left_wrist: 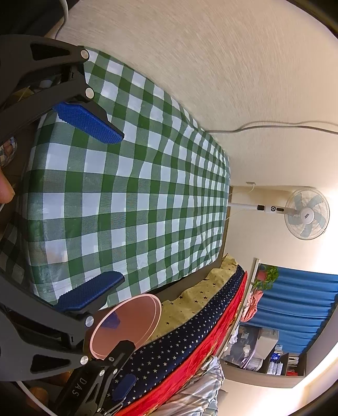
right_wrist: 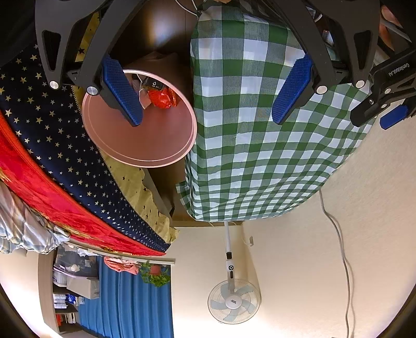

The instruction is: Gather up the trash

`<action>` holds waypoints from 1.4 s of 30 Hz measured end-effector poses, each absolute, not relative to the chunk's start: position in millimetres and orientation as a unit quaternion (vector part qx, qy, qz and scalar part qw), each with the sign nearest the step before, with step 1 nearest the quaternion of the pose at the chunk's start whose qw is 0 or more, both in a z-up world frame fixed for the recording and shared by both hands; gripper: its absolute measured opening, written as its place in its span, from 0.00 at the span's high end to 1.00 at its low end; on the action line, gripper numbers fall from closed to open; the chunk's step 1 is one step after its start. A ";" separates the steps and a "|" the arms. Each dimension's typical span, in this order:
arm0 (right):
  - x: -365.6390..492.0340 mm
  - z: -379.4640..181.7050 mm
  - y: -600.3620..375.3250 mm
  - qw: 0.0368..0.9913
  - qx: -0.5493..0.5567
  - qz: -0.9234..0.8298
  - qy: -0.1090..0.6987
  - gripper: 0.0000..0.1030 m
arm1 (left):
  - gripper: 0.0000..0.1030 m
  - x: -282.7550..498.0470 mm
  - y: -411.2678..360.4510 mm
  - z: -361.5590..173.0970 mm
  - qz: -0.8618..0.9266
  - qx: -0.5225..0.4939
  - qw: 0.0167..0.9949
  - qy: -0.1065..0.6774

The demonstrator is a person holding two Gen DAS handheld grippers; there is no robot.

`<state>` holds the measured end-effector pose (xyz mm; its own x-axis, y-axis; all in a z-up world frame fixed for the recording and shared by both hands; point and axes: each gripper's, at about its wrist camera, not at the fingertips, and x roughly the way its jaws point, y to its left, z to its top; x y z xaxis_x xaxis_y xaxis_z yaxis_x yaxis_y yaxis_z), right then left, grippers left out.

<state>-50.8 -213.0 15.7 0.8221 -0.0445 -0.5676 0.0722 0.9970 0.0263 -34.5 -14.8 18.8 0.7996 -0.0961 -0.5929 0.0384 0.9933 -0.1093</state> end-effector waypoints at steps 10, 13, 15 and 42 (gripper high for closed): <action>-50.8 16.1 -212.9 0.954 0.022 -0.030 0.297 0.05 | 0.08 -34.2 -14.9 18.4 -0.036 -0.047 0.947 0.315; -50.6 15.9 -212.9 0.954 0.023 -0.030 0.297 0.05 | 0.08 -34.3 -15.1 18.2 -0.036 -0.047 0.947 0.316; -50.7 15.9 -212.9 0.954 0.022 -0.030 0.297 0.05 | 0.08 -34.6 -15.2 18.3 -0.037 -0.046 0.947 0.315; -50.3 15.2 -213.7 0.954 0.021 -0.030 0.298 0.05 | 0.08 -35.8 -17.8 17.9 -0.039 -0.045 0.947 0.316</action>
<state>-50.3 -213.7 15.2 0.8212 -0.0440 -0.5690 0.0693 0.9973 0.0229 -35.8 -17.8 17.9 0.7973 -0.1027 -0.5947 0.0454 0.9928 -0.1106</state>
